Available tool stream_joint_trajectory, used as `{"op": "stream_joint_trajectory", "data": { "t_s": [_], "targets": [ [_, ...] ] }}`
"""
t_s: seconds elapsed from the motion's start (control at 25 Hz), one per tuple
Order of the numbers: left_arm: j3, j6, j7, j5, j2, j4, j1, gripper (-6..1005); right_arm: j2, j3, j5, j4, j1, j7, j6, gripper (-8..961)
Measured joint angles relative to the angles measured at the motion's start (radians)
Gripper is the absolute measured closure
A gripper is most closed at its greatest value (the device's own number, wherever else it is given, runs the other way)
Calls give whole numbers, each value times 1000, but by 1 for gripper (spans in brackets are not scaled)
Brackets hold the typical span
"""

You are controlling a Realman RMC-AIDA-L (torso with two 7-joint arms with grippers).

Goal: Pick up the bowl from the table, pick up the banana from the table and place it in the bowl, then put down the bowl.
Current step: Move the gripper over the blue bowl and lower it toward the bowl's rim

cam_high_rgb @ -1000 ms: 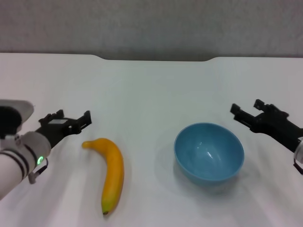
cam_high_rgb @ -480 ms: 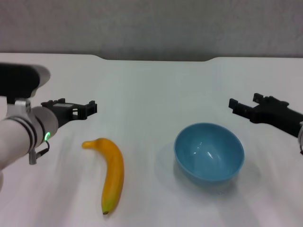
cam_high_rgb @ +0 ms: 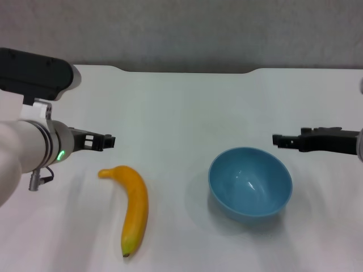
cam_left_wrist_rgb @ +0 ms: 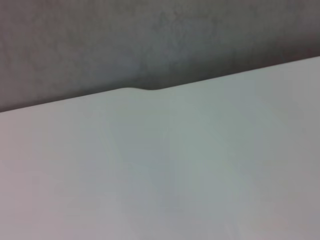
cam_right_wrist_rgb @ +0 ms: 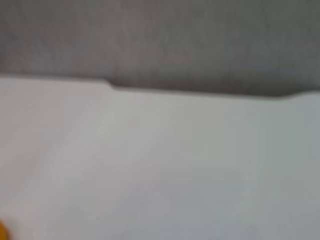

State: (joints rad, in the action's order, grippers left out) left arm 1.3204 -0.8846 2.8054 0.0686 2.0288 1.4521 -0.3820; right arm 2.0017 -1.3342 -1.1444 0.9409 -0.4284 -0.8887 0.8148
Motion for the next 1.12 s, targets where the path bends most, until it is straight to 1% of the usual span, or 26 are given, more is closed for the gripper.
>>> {"op": "stream_joint_trajectory", "data": {
  "t_s": [0.08, 0.12, 0.16, 0.28, 0.48, 0.6, 0.84, 1.04, 1.12],
  "targets": [
    [6, -11, 12, -3, 1, 6, -1, 120, 0, 17, 114, -1, -40, 81, 41, 88],
    [7, -9, 13, -3, 1, 5, -1, 120, 2, 23, 201, -6, -69, 147, 60, 88],
    [7, -9, 13, -3, 1, 5, -1, 120, 2, 23, 201, -6, -69, 147, 60, 88],
    [7, -5, 13, -4, 2, -4, -6, 120, 3, 22, 273, -41, -108, 221, 70, 89],
    [7, -2, 15, -5, 3, -6, -8, 120, 1, 39, 293, -127, -166, 243, 88, 91],
    [6, -2, 15, -5, 4, -11, -13, 119, 3, 42, 296, -143, -178, 251, 104, 93],
    [-2, 5, 16, -5, 4, -13, -20, 119, 6, 38, 294, -153, -179, 263, 104, 95],
    [-3, 21, 16, -1, 4, -16, -20, 118, 8, 35, 297, -256, -224, 260, 77, 97],
    [-4, 21, 16, -1, 4, -16, -21, 118, 8, 33, 296, -276, -233, 257, 66, 98]
  ]
}}
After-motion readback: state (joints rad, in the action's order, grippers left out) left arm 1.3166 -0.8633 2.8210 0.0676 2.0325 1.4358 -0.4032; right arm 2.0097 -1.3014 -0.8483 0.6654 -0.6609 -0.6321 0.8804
